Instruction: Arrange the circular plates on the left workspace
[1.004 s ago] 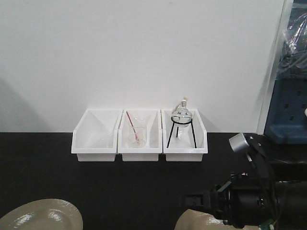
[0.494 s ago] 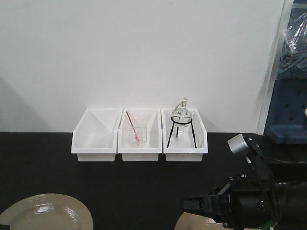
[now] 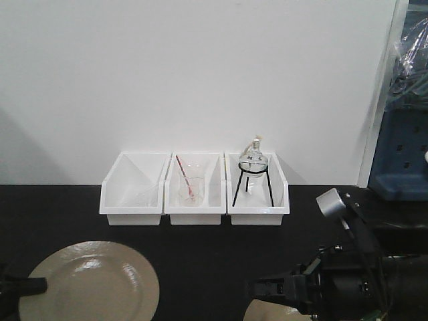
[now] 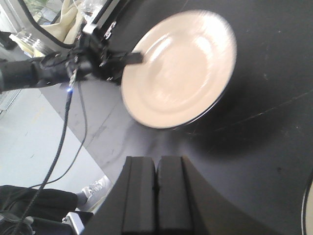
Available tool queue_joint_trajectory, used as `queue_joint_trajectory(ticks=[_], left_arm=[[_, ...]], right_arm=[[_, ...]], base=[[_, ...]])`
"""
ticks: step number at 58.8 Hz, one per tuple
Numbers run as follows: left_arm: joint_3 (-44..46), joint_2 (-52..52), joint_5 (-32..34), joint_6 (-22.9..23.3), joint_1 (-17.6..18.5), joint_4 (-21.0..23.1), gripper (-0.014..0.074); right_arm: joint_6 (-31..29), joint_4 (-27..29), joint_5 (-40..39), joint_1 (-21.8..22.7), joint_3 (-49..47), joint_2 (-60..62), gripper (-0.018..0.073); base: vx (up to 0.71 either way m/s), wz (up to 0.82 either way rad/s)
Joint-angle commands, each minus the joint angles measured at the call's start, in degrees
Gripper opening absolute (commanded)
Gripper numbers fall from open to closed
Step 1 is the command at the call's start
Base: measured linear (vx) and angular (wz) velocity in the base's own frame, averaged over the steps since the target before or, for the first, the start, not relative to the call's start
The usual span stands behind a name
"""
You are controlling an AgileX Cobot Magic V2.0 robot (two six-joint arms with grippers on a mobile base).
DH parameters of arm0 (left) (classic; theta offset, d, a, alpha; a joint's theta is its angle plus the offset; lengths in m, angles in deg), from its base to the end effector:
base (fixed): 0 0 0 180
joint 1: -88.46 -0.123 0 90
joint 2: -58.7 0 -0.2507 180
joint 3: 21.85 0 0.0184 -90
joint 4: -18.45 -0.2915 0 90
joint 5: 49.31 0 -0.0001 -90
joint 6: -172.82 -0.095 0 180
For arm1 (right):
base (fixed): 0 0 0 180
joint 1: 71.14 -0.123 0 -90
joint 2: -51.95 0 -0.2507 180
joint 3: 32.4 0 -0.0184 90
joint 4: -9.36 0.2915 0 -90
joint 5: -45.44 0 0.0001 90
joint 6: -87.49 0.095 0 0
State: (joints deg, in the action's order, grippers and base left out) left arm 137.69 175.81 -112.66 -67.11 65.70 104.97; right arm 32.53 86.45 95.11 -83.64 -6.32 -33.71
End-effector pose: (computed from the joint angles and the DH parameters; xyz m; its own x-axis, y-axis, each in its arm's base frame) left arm 0.3550 0.0570 0.1085 -0.8094 -0.5259 -0.2615 -0.0048 0.4511 -0.8924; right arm 0.2870 0.1360 0.2443 -0.7543 0.0164 -0.6563 -0.5460 0.5394 0.6410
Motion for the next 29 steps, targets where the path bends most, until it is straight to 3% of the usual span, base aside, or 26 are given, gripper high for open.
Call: queue_joint_trajectory(ticks=[1,5,10,18,29], left_arm=[[1.42,-3.57,-4.86,1.00,4.46,13.29,-0.0001],[1.42,-3.57,-1.11,1.00,7.29,16.57,-0.0001],[3.19,-3.19,5.25,1.18,10.86,16.40,-0.0001],[8.31,-0.41,8.01,1.91,16.11,16.55,-0.0001],[17.87,5.96,10.32,6.67,21.76,16.55,-0.0001]], right_arm=[[-0.85,2.93,1.94,0.24,-2.04,1.36,0.0031],[-0.85,2.93,2.31,0.24,-2.04,1.36,0.0031],[-0.85,2.93,2.48,0.24,-2.04,1.36,0.0031],[-0.85,2.93,2.56,0.24,-2.04,1.36,0.0031],[-0.85,2.93,2.61,0.24,-2.04,1.36,0.0031]], base=[[0.00,0.00],[0.00,0.00],[0.00,0.00],[0.00,0.00],[0.00,0.00]])
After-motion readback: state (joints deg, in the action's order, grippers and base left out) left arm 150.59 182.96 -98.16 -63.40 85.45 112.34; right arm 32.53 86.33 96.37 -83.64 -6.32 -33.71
